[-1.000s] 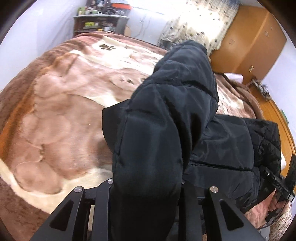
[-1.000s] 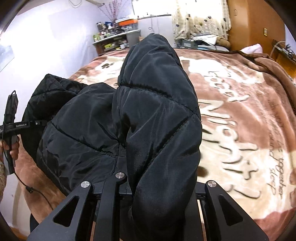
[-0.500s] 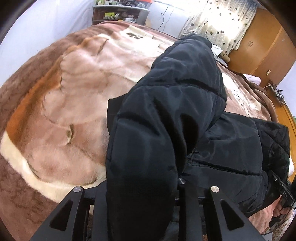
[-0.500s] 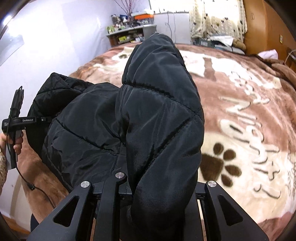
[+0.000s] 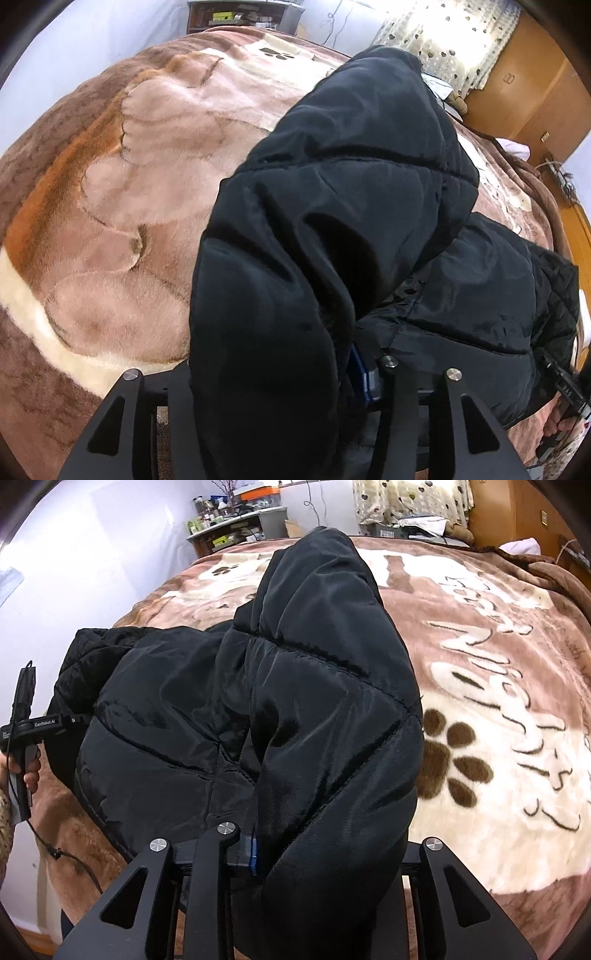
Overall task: Fold large clothes
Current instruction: 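Lay the bundle down on the blanket and open both tools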
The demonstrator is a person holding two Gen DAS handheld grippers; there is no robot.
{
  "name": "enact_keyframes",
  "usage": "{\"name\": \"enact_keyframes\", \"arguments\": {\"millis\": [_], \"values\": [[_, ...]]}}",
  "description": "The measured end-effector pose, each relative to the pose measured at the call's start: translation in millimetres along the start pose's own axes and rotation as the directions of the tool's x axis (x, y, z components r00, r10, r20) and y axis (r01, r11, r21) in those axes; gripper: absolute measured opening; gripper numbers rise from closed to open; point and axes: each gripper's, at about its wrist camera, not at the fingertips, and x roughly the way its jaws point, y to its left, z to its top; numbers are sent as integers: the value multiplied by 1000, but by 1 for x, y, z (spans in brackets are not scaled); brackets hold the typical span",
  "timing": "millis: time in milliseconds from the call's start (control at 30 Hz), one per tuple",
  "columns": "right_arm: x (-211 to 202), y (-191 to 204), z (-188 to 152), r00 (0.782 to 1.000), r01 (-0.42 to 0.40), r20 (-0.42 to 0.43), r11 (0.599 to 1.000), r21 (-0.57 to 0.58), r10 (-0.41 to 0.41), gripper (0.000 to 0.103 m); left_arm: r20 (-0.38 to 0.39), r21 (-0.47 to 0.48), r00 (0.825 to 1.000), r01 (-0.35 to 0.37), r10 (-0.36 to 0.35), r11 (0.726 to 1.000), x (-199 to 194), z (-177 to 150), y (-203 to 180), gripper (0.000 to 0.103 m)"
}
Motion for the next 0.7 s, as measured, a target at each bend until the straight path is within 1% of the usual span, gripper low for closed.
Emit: {"name": "enact_keyframes", "arguments": {"millis": [133,267,300,333,500,567,667,700], "values": [[5,-4,0,1000,6,-20,999,41,-5,42,3,-24,1000,1,-1,1000,1,0,8,65],[4,-6,-2,1000,18,-13,998,61,-18,49,10,-27,1000,-4,5,1000,-2,-2,12,68],[3,-5,-2,1000,30,-9,998,56,-30,52,11,-32,1000,-11,12,999,-3,-2,13,70],[3,-5,-3,999,37,-8,998,51,-37,53,14,-38,1000,-18,18,999,-5,-3,14,72],[-4,-7,-4,999,54,0,997,49,-54,55,44,-60,998,-33,36,998,-17,-2,20,72],[-8,-7,-5,998,67,9,997,43,-68,58,63,-69,997,-41,46,997,-25,-2,23,72],[-20,-6,-4,994,107,29,994,18,-107,61,94,-92,993,-67,76,994,-41,-1,30,72],[-24,-6,-4,992,120,36,993,21,-121,62,97,-107,993,-60,70,992,-46,-2,32,72]]}}
